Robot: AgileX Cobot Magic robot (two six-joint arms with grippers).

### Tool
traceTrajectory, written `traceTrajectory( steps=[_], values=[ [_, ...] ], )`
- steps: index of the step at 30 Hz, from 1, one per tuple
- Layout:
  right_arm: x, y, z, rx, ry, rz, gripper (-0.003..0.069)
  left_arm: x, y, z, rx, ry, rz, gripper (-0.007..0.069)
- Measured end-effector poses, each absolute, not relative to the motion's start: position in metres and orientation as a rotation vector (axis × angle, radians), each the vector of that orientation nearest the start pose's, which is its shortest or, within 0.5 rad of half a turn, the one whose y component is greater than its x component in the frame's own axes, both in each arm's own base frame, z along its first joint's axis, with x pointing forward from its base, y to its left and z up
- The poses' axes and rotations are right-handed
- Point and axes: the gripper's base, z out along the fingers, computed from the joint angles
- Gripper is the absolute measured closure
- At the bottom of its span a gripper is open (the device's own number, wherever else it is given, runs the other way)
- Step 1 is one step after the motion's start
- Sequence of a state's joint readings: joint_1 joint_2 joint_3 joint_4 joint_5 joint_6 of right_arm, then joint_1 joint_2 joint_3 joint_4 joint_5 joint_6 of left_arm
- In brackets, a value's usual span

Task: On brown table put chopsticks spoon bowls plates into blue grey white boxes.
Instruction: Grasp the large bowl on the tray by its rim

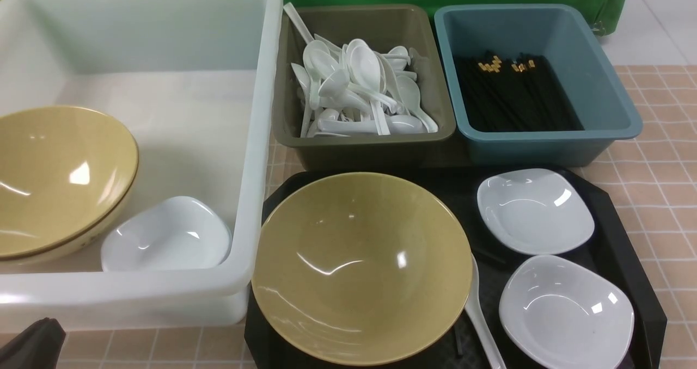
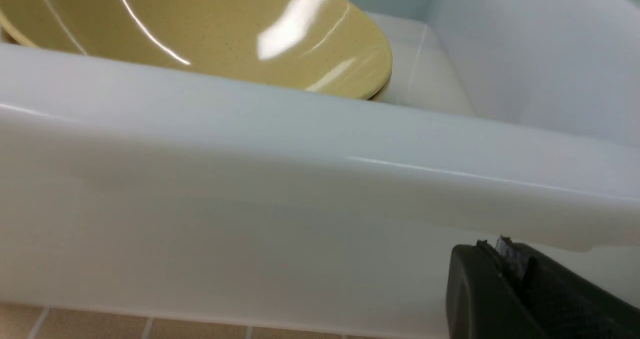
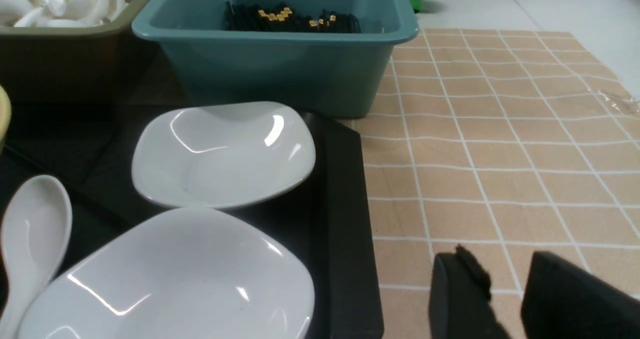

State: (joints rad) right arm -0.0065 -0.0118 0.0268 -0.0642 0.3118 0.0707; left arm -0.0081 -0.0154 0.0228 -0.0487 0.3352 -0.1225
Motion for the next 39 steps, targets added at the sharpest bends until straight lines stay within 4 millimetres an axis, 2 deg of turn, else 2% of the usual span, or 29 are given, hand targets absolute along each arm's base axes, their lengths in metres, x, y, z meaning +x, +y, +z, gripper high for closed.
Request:
traceTrajectory(
  steps=[5, 9, 11, 16, 17, 20, 24, 27, 29, 30, 32, 35, 37, 39],
  values=[
    [0.054, -0.002, 0.177, 0.029, 1.81, -0.016, 0.0421, 0.054, 0.0, 0.178, -0.085, 1.8, -0.079, 0.062],
    [0.055, -0.002, 0.18, 0.026, 1.767, -0.013, 0.0421, 0.056, 0.0, 0.186, -0.071, 1.707, -0.071, 0.062],
    [0.056, -0.001, 0.188, 0.02, 1.676, -0.009, 0.0421, 0.056, 0.0, 0.197, -0.065, 1.589, -0.075, 0.062],
    [0.053, 0.001, 0.223, 0.005, 1.285, 0.02, 0.0421, 0.05, -0.001, 0.232, -0.046, 1.189, -0.088, 0.062],
    [0.05, 0.002, 0.232, 0.013, 1.184, 0.047, 0.0421, 0.046, -0.001, 0.241, -0.041, 1.088, -0.091, 0.062],
    [0.042, 0.003, 0.247, 0.063, 0.997, 0.173, 0.0421, 0.039, -0.001, 0.253, -0.034, 0.933, -0.097, 0.062],
    [0.034, 0.003, 0.258, 0.121, 0.843, 0.358, 0.0421, 0.026, -0.001, 0.267, -0.029, 0.722, -0.127, 0.062],
    [0.032, 0.004, 0.26, 0.132, 0.808, 0.405, 0.0421, 0.018, -0.001, 0.273, -0.025, 0.614, -0.143, 0.062],
    [0.031, 0.004, 0.261, 0.132, 0.797, 0.411, 0.0426, 0.015, -0.001, 0.281, -0.026, 0.588, -0.154, 0.062],
    [0.031, 0.004, 0.266, 0.135, 0.808, 0.409, 0.0437, 0.011, -0.002, 0.293, -0.027, 0.579, -0.163, 0.062],
    [0.03, 0.003, 0.272, 0.137, 0.818, 0.404, 0.0456, 0.008, -0.001, 0.305, -0.03, 0.581, -0.168, 0.062],
    [0.024, 0.002, 0.304, 0.128, 0.881, 0.326, 0.0538, 0.001, -0.001, 0.345, -0.034, 0.671, -0.137, 0.062],
    [0.024, 0.002, 0.323, 0.111, 0.948, 0.248, 0.0603, 0.01, 0.0, 0.365, -0.038, 0.822, -0.103, 0.062],
    [0.028, 0.001, 0.333, 0.093, 1.028, 0.181, 0.062, 0.025, 0.0, 0.378, -0.058, 0.955, -0.113, 0.062]
  ],
)
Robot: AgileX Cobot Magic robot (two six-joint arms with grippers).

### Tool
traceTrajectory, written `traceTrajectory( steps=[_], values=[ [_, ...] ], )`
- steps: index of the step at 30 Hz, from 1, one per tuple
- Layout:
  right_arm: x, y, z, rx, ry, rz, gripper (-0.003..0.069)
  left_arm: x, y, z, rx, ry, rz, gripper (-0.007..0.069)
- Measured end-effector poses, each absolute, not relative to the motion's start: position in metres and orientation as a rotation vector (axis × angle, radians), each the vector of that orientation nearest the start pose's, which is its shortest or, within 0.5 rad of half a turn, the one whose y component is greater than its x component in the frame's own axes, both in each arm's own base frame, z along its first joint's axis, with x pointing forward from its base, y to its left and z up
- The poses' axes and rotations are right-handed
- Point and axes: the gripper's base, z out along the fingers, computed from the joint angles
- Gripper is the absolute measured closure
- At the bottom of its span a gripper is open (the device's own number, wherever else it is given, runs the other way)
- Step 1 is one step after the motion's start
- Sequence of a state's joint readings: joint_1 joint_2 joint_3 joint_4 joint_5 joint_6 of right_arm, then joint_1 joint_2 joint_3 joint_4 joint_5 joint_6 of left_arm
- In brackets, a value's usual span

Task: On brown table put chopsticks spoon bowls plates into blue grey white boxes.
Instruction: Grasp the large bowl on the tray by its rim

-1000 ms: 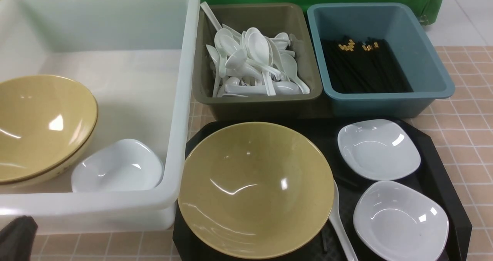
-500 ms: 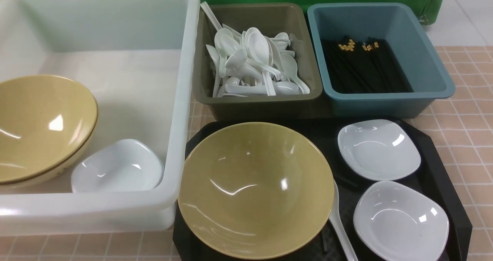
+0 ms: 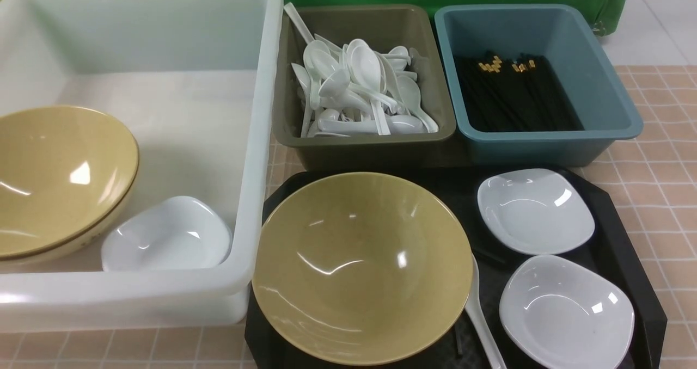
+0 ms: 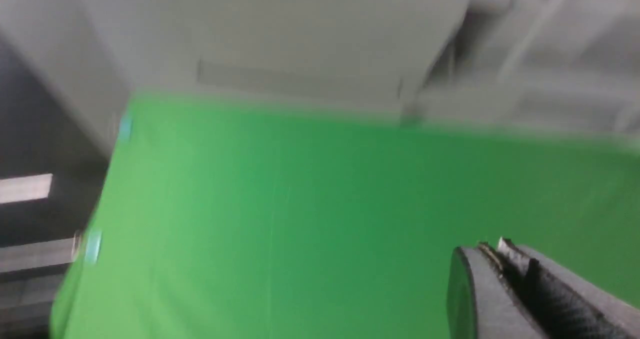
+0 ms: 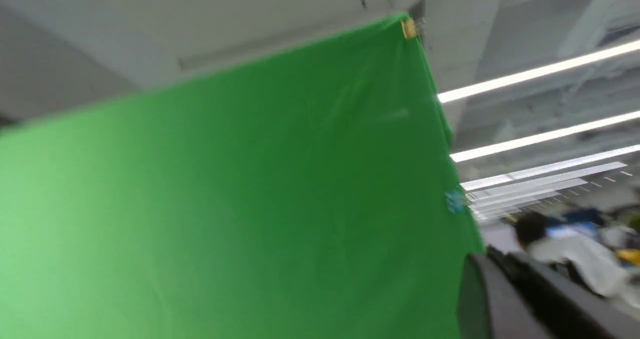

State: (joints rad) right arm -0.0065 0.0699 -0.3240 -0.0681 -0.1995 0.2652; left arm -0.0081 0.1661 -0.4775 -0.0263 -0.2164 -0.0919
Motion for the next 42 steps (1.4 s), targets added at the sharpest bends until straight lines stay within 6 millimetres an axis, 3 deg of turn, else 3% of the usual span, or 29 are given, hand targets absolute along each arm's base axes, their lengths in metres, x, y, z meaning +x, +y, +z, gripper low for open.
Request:
traceTrajectory(
  steps=[1, 2, 3, 4, 9, 13, 16, 18, 20, 22, 25, 27, 28, 31, 35, 42],
  values=[
    [0.03, 0.001, 0.334, 0.09, 1.05, 0.169, 0.0621, 0.026, 0.0, 0.38, -0.063, 0.979, -0.119, 0.062],
    [0.039, 0.0, 0.334, 0.087, 1.164, 0.131, 0.0622, 0.052, 0.0, 0.384, -0.093, 1.153, -0.147, 0.062],
    [0.04, 0.0, 0.335, 0.086, 1.168, 0.128, 0.0622, 0.052, 0.0, 0.385, -0.095, 1.159, -0.151, 0.062],
    [0.049, 0.0, 0.331, 0.089, 1.269, 0.109, 0.0622, 0.071, -0.001, 0.383, -0.117, 1.277, -0.173, 0.062],
    [0.072, -0.002, 0.301, 0.108, 1.668, 0.058, 0.0622, 0.132, -0.008, 0.374, -0.17, 1.74, -0.272, 0.062],
    [0.079, -0.004, 0.275, 0.061, 1.976, -0.016, 0.0622, 0.164, -0.027, 0.369, -0.004, 2.067, -0.362, 0.062],
    [0.08, -0.002, 0.26, -0.009, 2.164, -0.039, 0.0622, 0.187, -0.061, 0.364, 0.254, 2.24, -0.575, 0.062],
    [0.081, 0.001, 0.257, -0.051, 2.195, -0.014, 0.0622, 0.197, -0.079, 0.361, 0.34, 2.271, -0.684, 0.062],
    [0.083, 0.006, 0.255, -0.102, 2.199, 0.041, 0.0622, 0.204, -0.1, 0.356, 0.426, 2.293, -0.762, 0.062],
    [0.084, 0.013, 0.252, -0.173, 2.19, 0.114, 0.0622, 0.213, -0.134, 0.347, 0.564, 2.32, -0.799, 0.062],
    [0.085, 0.02, 0.251, -0.25, 2.167, 0.178, 0.0622, 0.215, -0.168, 0.335, 0.717, 2.361, -0.756, 0.062],
    [0.085, 0.023, 0.251, -0.286, 2.147, 0.202, 0.0622, 0.218, -0.194, 0.32, 0.854, 2.407, -0.631, 0.062],
    [0.085, 0.023, 0.251, -0.285, 2.146, 0.205, 0.0622, 0.219, -0.195, 0.319, 0.846, 2.415, -0.633, 0.062],
    [0.086, 0.026, 0.252, -0.312, 2.121, 0.222, 0.0622, 0.222, -0.227, 0.293, 1.014, 2.43, -0.415, 0.062],
    [0.086, 0.027, 0.253, -0.328, 2.108, 0.228, 0.0622, 0.223, -0.253, 0.266, 1.168, 2.378, -0.282, 0.062],
    [0.086, 0.028, 0.253, -0.335, 2.103, 0.231, 0.0622, 0.218, -0.294, 0.219, 1.218, 2.436, -0.402, 0.062]
  ],
)
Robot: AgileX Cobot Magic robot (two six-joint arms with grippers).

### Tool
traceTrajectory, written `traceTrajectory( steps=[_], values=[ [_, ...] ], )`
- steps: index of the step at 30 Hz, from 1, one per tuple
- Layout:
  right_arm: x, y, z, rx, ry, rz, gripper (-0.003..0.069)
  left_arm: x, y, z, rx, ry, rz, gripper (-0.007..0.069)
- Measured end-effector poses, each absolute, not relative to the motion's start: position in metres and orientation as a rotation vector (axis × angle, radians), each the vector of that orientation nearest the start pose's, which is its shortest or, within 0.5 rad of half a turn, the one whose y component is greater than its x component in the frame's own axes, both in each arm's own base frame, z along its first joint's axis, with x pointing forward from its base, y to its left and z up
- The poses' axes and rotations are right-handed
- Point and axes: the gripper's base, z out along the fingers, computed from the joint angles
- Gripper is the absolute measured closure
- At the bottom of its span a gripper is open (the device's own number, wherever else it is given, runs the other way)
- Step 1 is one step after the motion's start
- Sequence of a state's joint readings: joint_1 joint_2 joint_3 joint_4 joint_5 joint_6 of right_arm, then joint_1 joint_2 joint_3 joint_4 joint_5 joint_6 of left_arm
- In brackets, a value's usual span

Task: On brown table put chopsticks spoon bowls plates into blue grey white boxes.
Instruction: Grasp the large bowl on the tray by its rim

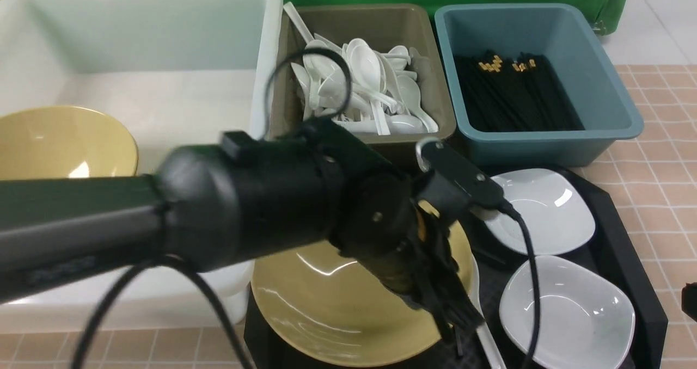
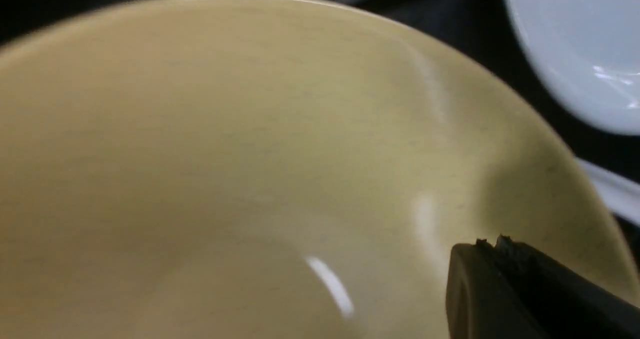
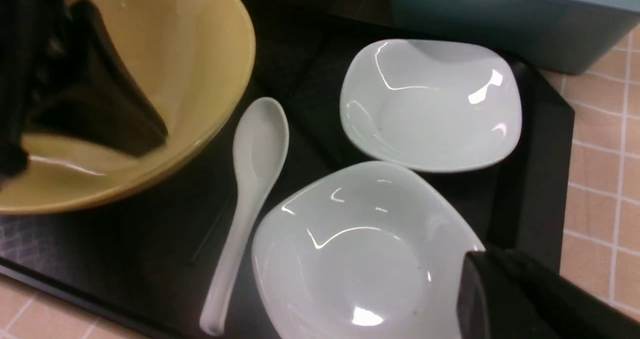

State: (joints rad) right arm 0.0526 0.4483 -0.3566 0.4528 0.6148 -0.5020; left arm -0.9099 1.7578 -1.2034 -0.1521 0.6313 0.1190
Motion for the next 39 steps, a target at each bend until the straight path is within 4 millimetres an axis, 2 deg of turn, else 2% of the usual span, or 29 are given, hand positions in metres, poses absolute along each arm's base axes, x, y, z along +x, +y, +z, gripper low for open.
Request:
traceTrajectory(
  steps=[3, 4, 5, 7, 9, 11, 12, 13, 15, 18, 20, 22, 24, 26, 28, 31, 33, 34, 37, 39],
  values=[
    [0.086, 0.028, 0.253, -0.335, 2.103, 0.231, 0.0622, 0.216, -0.304, 0.218, 1.199, 2.47, -0.513, 0.062],
    [0.086, 0.028, 0.253, -0.335, 2.102, 0.231, 0.0621, 0.213, -0.313, 0.221, 1.177, 2.491, -0.636, 0.062],
    [0.086, 0.028, 0.253, -0.335, 2.102, 0.231, 0.0621, 0.212, -0.316, 0.223, 1.177, 2.488, -0.677, 0.062],
    [0.086, 0.028, 0.254, -0.334, 2.102, 0.232, 0.062, 0.209, -0.325, 0.237, 1.229, 2.422, -0.809, 0.062],
    [0.086, 0.028, 0.254, -0.334, 2.102, 0.232, 0.0619, 0.207, -0.33, 0.248, 1.281, 2.367, -0.873, 0.062],
    [0.086, 0.028, 0.254, -0.333, 2.101, 0.232, 0.0617, 0.21, -0.332, 0.268, 1.331, 2.301, -0.917, 0.062],
    [0.086, 0.028, 0.254, -0.333, 2.101, 0.232, 0.0617, 0.21, -0.332, 0.269, 1.334, 2.298, -0.919, 0.062],
    [0.086, 0.028, 0.254, -0.333, 2.101, 0.232, 0.0616, 0.215, -0.328, 0.279, 1.345, 2.283, -0.913, 0.0619],
    [0.086, 0.028, 0.254, -0.333, 2.101, 0.232, 0.0616, 0.223, -0.318, 0.29, 1.375, 2.278, -0.831, 0.0615],
    [0.086, 0.028, 0.254, -0.333, 2.1, 0.232, 0.0615, 0.244, -0.297, 0.295, 1.368, 2.325, -0.598, 0.0571],
    [0.086, 0.028, 0.254, -0.333, 2.1, 0.232, 0.0614, 0.252, -0.288, 0.293, 1.34, 2.361, -0.496, 0.0529],
    [0.086, 0.027, 0.254, -0.331, 2.097, 0.232, 0.0612, 0.27, -0.271, 0.286, 1.278, 2.416, -0.287, 0.043],
    [0.087, 0.027, 0.254, -0.327, 2.09, 0.228, 0.0612, 0.282, -0.263, 0.278, 1.227, 2.446, -0.163, 0.0349],
    [0.087, 0.027, 0.255, -0.324, 2.083, 0.225, 0.0611, 0.294, -0.257, 0.269, 1.173, 2.471, -0.059, 0.0274],
    [0.087, 0.027, 0.255, -0.323, 2.082, 0.224, 0.061, 0.301, -0.254, 0.26, 1.139, 2.491, -0.001, 0.0236],
    [0.087, 0.027, 0.255, -0.322, 2.08, 0.223, 0.061, 0.308, -0.254, 0.246, 1.121, 2.524, 0.058, 0.0209],
    [0.087, 0.027, 0.255, -0.322, 2.08, 0.223, 0.061, 0.313, -0.255, 0.232, 1.121, 2.55, 0.099, 0.02],
    [0.087, 0.027, 0.255, -0.322, 2.08, 0.223, 0.061, 0.316, -0.257, 0.219, 1.132, 2.575, 0.121, 0.0201],
    [0.087, 0.027, 0.255, -0.321, 2.078, 0.222, 0.061, 0.318, -0.26, 0.2, 1.171, 2.609, 0.134, 0.0214],
    [0.087, 0.027, 0.255, -0.321, 2.078, 0.222, 0.061, 0.319, -0.261, 0.196, 1.207, 2.608, 0.138, 0.0247]
  ],
)
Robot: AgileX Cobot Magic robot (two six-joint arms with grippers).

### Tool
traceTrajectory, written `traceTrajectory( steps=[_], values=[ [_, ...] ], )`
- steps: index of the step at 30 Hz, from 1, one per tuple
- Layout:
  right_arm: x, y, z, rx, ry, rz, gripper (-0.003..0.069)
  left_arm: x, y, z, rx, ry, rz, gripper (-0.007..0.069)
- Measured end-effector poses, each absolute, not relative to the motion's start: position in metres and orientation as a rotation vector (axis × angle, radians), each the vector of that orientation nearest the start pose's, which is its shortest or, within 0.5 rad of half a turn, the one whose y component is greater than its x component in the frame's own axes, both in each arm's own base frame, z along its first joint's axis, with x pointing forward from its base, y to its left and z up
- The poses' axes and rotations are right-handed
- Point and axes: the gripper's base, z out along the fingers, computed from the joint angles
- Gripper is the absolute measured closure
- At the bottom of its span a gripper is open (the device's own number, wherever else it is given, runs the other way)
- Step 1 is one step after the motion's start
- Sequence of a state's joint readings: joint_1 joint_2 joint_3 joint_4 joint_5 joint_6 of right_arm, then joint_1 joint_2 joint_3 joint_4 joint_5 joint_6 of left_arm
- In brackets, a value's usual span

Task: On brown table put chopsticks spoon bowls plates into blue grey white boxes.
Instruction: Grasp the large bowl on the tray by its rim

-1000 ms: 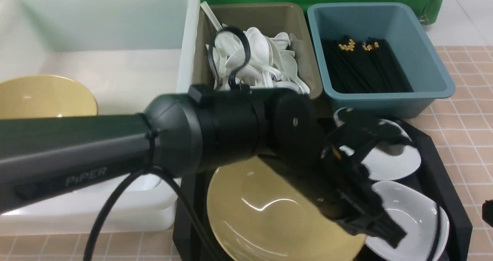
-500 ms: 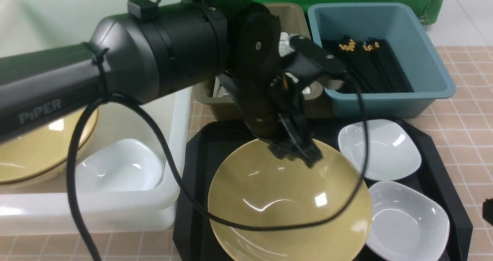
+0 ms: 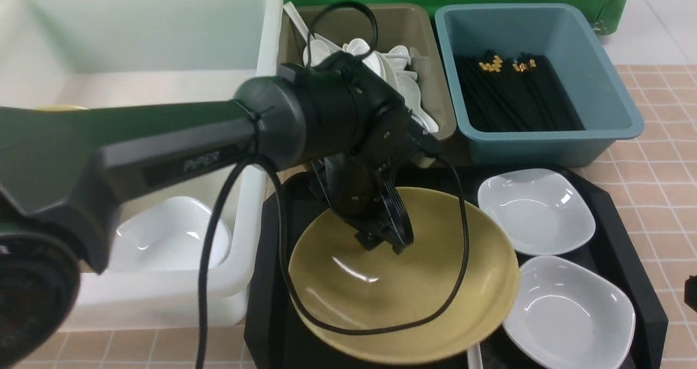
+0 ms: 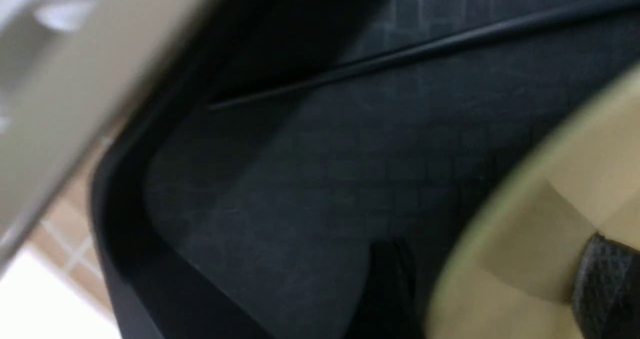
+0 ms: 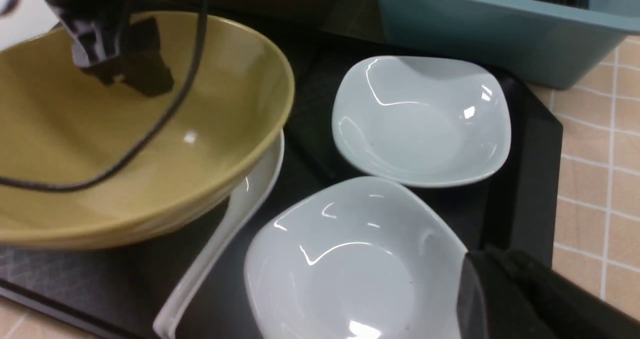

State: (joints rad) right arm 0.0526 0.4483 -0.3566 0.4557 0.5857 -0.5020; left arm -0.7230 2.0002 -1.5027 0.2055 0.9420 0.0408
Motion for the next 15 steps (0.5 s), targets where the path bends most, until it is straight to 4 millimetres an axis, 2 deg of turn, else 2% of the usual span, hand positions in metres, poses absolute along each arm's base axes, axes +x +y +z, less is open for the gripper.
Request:
traceTrajectory(
  steps=[3, 6, 10, 12, 14, 15],
  values=[
    [0.087, 0.027, 0.255, -0.321, 2.078, 0.222, 0.061, 0.318, -0.26, 0.2, 1.214, 2.611, 0.131, 0.0314],
    [0.087, 0.027, 0.256, -0.32, 2.077, 0.222, 0.061, 0.312, -0.256, 0.216, 1.215, 2.622, 0.117, 0.0449],
    [0.087, 0.027, 0.256, -0.32, 2.076, 0.221, 0.061, 0.306, -0.253, 0.232, 1.197, 2.614, 0.076, 0.0491],
    [0.087, 0.027, 0.256, -0.32, 2.076, 0.221, 0.061, 0.298, -0.25, 0.261, 1.149, 2.562, 0.004, 0.0573],
    [0.087, 0.027, 0.256, -0.32, 2.076, 0.221, 0.061, 0.295, -0.248, 0.273, 1.127, 2.53, -0.027, 0.0594],
    [0.087, 0.027, 0.256, -0.32, 2.076, 0.221, 0.0609, 0.29, -0.245, 0.292, 1.1, 2.482, -0.07, 0.0609]
  ],
)
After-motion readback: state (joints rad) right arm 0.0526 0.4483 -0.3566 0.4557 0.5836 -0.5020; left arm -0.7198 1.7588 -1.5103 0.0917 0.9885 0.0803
